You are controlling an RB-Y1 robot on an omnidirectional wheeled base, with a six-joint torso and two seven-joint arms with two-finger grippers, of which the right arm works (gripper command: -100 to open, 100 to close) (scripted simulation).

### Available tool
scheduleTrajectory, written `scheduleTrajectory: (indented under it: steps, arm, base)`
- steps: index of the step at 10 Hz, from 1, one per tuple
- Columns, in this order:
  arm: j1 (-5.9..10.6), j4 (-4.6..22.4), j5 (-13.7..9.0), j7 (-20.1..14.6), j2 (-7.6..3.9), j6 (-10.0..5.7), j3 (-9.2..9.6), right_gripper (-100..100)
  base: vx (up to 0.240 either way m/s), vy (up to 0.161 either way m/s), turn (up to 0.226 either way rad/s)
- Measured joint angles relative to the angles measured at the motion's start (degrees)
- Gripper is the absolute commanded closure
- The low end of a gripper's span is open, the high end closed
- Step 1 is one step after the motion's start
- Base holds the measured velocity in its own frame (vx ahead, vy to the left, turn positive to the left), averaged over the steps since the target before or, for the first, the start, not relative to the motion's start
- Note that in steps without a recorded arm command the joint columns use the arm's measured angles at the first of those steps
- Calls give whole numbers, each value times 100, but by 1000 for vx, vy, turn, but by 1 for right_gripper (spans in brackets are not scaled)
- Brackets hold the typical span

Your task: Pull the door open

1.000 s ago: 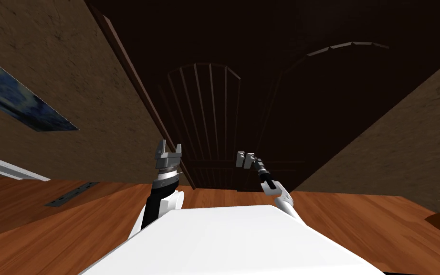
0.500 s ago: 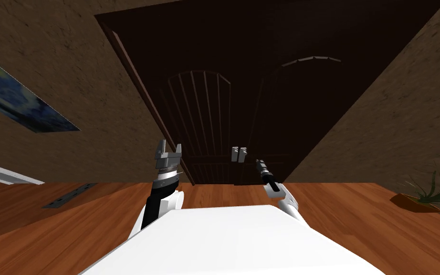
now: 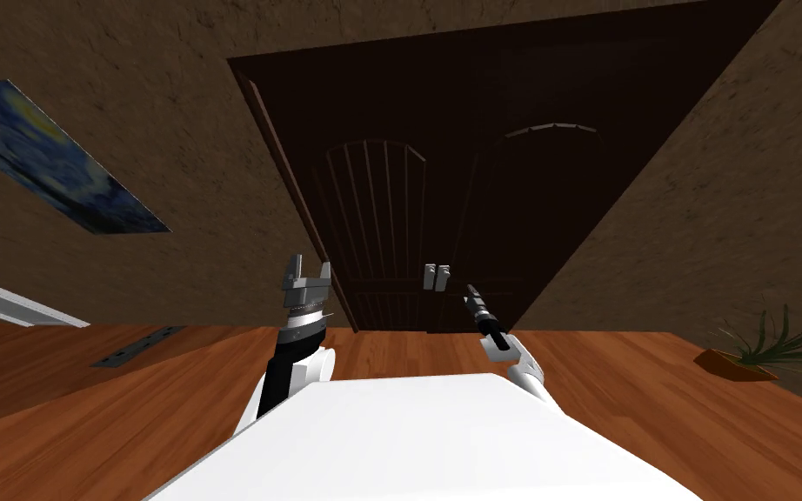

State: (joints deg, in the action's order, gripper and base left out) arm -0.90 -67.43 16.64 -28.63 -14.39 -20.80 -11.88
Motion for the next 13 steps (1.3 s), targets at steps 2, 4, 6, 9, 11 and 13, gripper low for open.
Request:
scheduleTrajectory:
  steps: [2,4,6,9,11,13]
  arm:
    - [-183,-73,-31,20,-108,131,-193,-100]
    - [-150,39,-48,67,-141,159,-319,-100]
    - [-50,69,-47,81,-118,163,-290,-100]
    - [73,-89,-19,86,32,172,-96,-100]
    - [77,-95,-19,83,35,171,-91,100]
    - [81,-96,-20,86,26,169,-103,100]
  base:
    - [81,-74,-95]
    - [177,-2,47]
    - [214,59,125]
    - [178,102,113]
    - [-22,-20,-19]
    - [-32,-19,3]
